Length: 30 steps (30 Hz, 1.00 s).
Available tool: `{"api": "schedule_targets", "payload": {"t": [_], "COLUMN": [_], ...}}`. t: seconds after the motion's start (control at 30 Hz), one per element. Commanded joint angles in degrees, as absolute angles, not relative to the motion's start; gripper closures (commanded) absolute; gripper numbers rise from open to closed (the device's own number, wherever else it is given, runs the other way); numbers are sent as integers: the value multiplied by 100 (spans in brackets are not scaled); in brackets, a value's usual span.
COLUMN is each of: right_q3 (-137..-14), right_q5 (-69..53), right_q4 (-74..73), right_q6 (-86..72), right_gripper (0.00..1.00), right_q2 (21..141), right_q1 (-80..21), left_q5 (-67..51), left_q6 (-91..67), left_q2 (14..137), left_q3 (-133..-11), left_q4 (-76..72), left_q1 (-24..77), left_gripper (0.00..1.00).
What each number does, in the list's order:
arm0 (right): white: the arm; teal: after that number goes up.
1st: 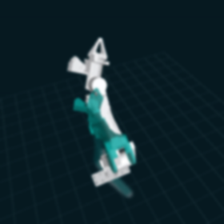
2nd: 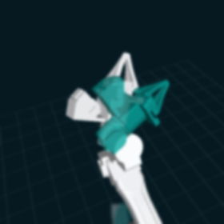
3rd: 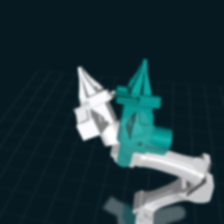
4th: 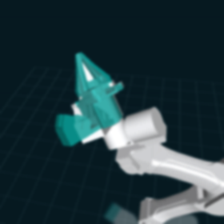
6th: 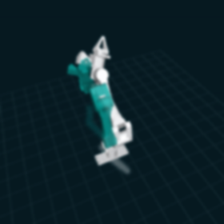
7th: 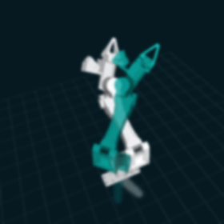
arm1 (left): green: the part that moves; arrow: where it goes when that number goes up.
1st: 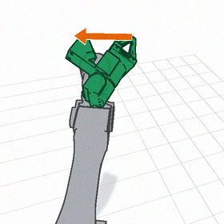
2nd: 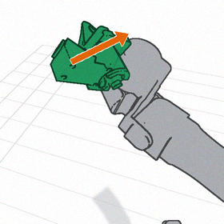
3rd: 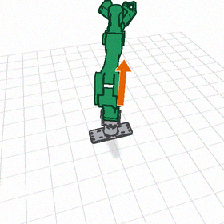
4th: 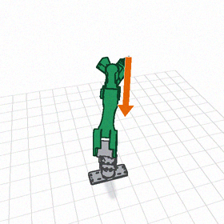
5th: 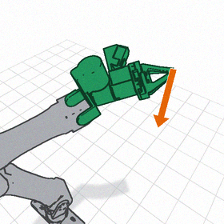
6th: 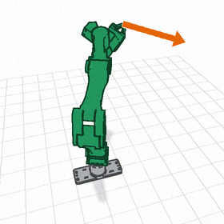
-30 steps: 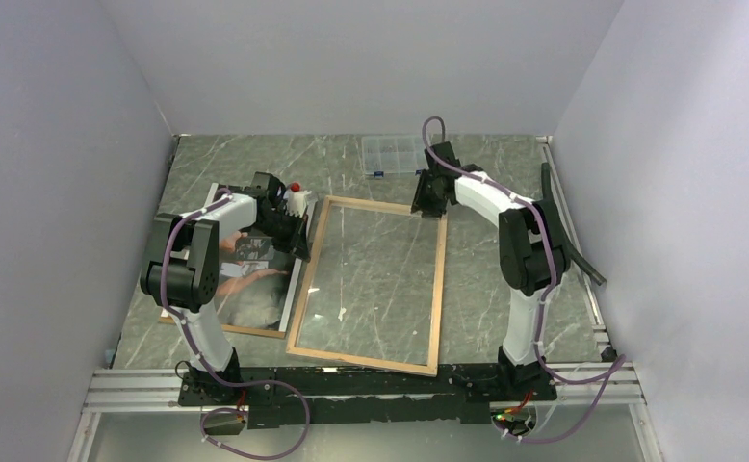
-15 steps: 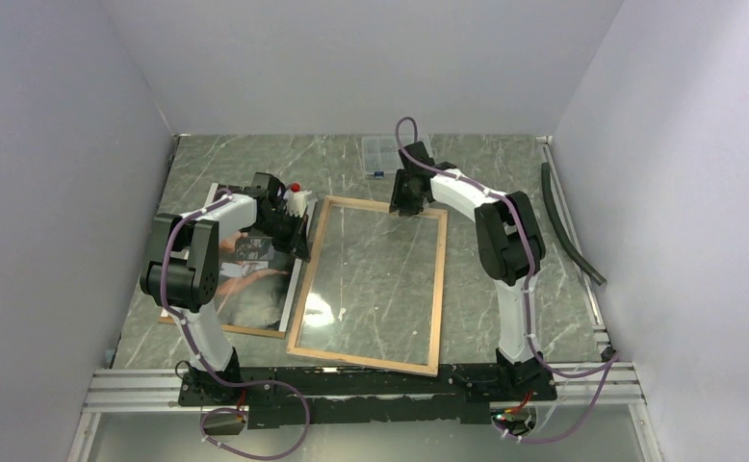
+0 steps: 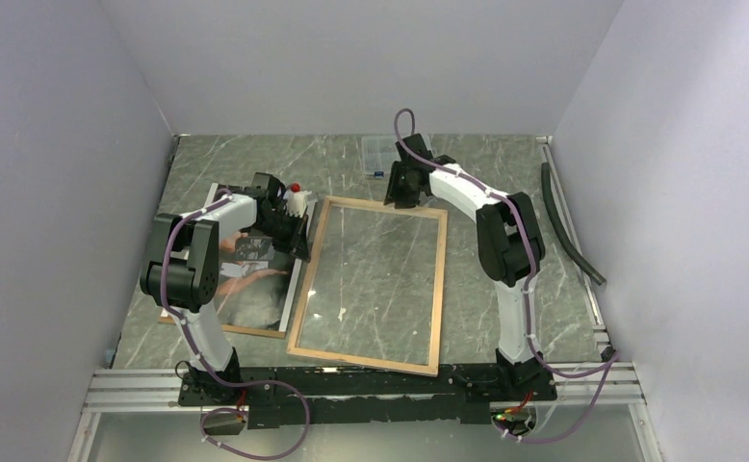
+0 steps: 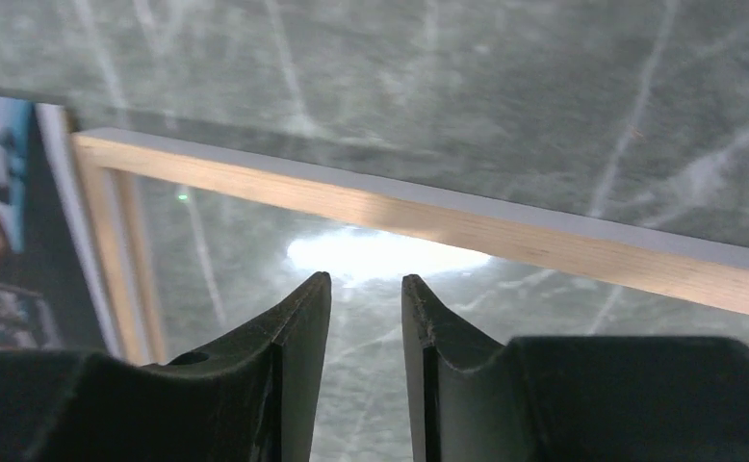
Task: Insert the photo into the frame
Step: Place the photo frame item in the photo frame.
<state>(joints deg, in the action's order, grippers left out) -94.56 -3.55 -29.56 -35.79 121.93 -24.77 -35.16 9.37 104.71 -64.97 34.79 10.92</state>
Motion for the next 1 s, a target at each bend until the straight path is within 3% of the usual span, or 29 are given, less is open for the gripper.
{"api": "schedule_targets", "payload": {"t": [0.0, 0.17, 0.33, 0.5, 0.73, 0.97], "right_q3": [-9786, -8480, -7084, -5946, -5204, -5360], "right_q5": [-491, -494, -189, 100, 20, -867], "right_q4": [-3081, -2826, -3314, -3826, -3810, -3058], "right_q6": [-3653, -3806, -3987, -4160, -3955, -3669], "right_gripper": [63, 56, 41, 29, 31, 43], "right_q2": [11722, 10747, 9738, 8654, 8175, 8735], "right_q1": [-2675, -2745, -2842, -2609, -1873, -1467], "left_q5": [-3444, -3436, -3391, -3233, -3322, -3276], "left_q6": [989, 1011, 1079, 1386, 1823, 2022], "left_q2": [10436, 10417, 10301, 10168, 10033, 9912], "left_q3": [-6355, -6381, -6503, -6658, -6922, -6435], "left_q4": [3766, 3828, 3958, 4254, 4846, 4608], "left_q1": [1151, 1136, 1054, 923, 491, 614], "left_gripper": [97, 97, 97, 89, 69, 72]}}
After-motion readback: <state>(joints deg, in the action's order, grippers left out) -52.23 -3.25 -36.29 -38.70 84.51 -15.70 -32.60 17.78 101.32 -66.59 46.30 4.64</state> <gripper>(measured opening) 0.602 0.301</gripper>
